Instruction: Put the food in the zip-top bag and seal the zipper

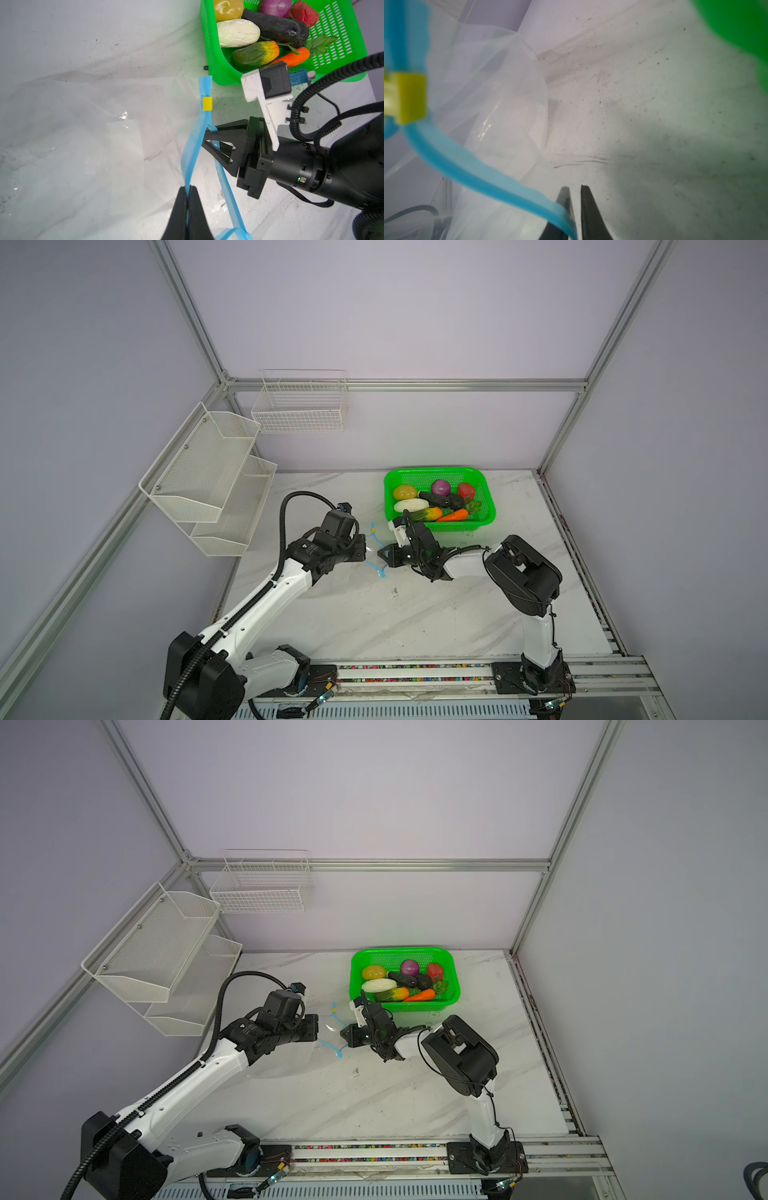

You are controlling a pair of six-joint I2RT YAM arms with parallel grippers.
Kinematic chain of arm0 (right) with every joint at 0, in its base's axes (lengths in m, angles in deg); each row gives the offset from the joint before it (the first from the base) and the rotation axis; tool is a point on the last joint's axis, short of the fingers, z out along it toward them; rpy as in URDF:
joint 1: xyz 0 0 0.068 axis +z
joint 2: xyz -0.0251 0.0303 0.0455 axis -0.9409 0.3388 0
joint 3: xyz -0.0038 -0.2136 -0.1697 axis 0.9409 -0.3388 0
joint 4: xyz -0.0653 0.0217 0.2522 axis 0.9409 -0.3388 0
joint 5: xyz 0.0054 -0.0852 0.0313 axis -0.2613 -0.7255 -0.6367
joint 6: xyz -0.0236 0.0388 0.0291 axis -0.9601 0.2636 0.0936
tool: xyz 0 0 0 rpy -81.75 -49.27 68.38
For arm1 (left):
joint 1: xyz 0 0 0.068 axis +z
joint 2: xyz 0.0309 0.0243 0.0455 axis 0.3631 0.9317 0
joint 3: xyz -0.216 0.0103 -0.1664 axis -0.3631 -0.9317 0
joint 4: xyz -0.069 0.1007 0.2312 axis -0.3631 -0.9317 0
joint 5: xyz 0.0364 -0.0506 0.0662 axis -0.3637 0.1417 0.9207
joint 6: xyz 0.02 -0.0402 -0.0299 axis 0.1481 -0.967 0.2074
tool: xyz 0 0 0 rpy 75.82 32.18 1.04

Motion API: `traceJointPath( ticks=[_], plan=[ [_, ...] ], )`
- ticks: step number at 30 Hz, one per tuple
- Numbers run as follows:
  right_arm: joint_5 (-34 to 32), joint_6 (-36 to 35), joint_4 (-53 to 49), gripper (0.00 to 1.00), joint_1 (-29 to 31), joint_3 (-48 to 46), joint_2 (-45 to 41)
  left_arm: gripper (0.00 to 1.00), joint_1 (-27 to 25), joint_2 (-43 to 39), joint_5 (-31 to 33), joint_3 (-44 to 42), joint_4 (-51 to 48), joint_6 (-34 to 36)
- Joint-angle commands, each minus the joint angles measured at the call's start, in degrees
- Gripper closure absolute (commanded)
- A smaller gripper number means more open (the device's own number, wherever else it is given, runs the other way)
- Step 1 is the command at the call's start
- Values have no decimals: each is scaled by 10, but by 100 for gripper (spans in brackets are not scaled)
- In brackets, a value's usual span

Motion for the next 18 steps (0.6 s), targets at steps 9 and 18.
traceJointPath(
  ticks=[9, 18],
  plan=[
    [-10, 7, 13, 86, 0, -7, 17, 100, 14, -43, 25, 21, -14, 9],
    [4, 13, 19, 85, 0, 1, 17, 100, 20, -43, -8, 16, -11, -1]
  ],
)
